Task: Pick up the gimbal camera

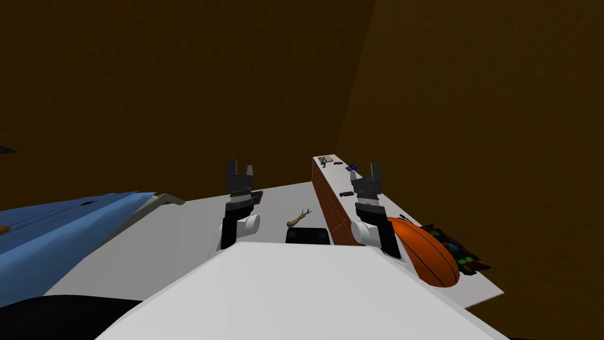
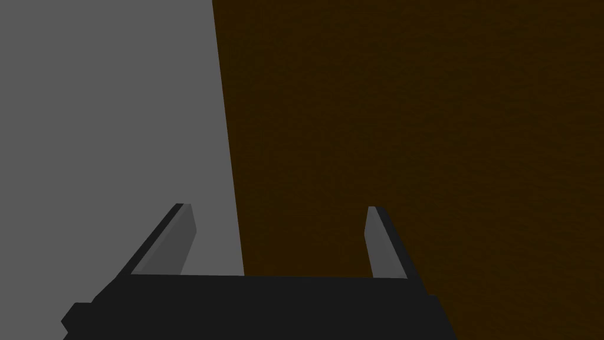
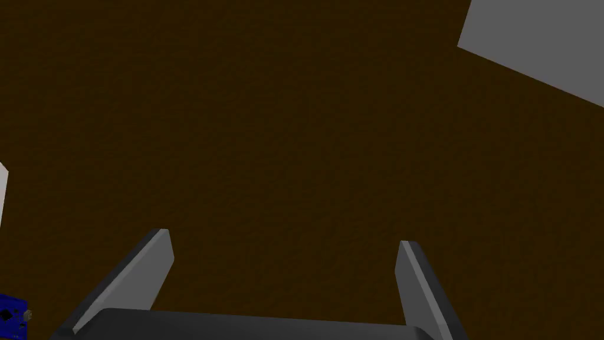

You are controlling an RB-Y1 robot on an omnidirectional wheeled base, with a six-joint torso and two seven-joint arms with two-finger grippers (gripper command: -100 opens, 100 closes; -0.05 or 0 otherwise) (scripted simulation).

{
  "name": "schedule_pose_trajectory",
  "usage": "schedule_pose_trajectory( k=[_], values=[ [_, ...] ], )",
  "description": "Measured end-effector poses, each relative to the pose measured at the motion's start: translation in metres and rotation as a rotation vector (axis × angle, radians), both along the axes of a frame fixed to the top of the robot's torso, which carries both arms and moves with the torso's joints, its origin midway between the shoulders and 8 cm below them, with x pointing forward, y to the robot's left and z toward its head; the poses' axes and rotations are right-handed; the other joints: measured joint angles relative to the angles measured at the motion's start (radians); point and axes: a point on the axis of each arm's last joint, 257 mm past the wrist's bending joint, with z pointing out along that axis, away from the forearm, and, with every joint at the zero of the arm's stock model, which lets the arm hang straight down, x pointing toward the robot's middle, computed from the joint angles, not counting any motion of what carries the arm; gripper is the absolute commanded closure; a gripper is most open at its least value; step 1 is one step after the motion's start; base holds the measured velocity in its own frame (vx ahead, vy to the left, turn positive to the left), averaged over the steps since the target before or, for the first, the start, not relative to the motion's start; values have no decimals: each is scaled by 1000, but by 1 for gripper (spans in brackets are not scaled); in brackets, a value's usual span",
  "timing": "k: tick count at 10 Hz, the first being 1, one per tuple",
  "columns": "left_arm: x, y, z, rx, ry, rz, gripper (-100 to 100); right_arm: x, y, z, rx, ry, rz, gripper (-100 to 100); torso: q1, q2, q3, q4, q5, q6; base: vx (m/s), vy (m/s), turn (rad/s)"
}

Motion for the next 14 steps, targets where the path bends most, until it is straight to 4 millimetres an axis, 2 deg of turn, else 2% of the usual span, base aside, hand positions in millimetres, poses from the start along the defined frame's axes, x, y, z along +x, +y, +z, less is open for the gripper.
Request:
schedule_pose_trajectory(
  k=[4, 14],
  values=[
    [0, 0, 0, 0, 0, 0, 0, -2, 5, -9, -227, 30, -19, -100, -1, -3, -2, -1, 0, 0, 37, -6, 11],
    [0, 0, 0, 0, 0, 0, 0, -9, 14, -34, -653, 62, -77, -100, 0, -2, -1, -1, 0, 0, 25, -3, 10]
  ],
)
